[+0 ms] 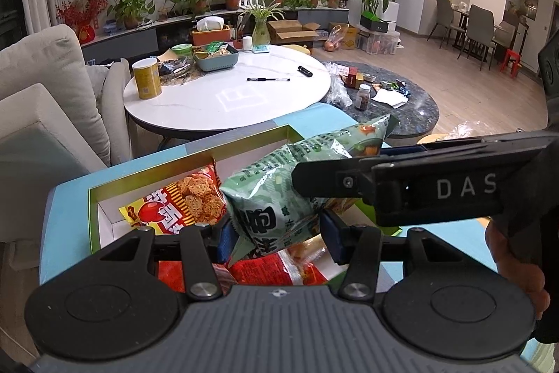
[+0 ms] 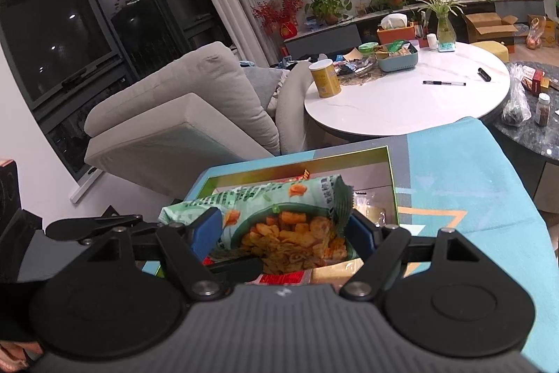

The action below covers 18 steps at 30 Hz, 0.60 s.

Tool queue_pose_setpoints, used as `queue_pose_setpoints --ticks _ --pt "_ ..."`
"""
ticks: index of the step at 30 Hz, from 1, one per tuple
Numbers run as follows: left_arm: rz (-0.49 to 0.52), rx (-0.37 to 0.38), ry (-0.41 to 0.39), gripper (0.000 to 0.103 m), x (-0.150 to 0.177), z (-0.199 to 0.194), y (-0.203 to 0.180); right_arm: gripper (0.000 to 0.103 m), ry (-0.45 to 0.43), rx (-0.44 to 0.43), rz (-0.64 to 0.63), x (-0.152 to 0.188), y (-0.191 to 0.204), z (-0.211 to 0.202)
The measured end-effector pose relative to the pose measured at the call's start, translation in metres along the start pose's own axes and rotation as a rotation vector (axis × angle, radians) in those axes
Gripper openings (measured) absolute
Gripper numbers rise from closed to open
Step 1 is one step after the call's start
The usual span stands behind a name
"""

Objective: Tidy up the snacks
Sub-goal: 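Lift the green chip bag and carry it over the box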

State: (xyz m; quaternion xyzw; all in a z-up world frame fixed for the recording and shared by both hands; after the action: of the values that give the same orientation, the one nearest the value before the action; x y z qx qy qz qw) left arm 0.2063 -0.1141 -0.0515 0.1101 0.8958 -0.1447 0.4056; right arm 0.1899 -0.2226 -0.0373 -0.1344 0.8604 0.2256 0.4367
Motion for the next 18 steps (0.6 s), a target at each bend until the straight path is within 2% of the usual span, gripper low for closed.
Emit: queue_pose_setpoints --ticks 18 --pt "-0.002 -0.020 0.037 0.047 -0.018 0.038 0.014 0.074 0.035 0.015 0.029 -0.011 -0.014 0.030"
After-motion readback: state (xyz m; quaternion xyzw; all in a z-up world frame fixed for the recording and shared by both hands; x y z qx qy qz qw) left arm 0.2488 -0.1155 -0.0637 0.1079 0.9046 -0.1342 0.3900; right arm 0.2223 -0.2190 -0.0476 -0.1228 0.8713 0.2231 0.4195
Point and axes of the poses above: each gripper's, at about its wrist camera, not at the fingertips, and z roughly the way its jaws point, y to its left, x to its underside, the point moved 9 cm from there along z, roughly the way its jaws point, and after that the axes turned 11 degrees about -z, right-handed, at the moved point
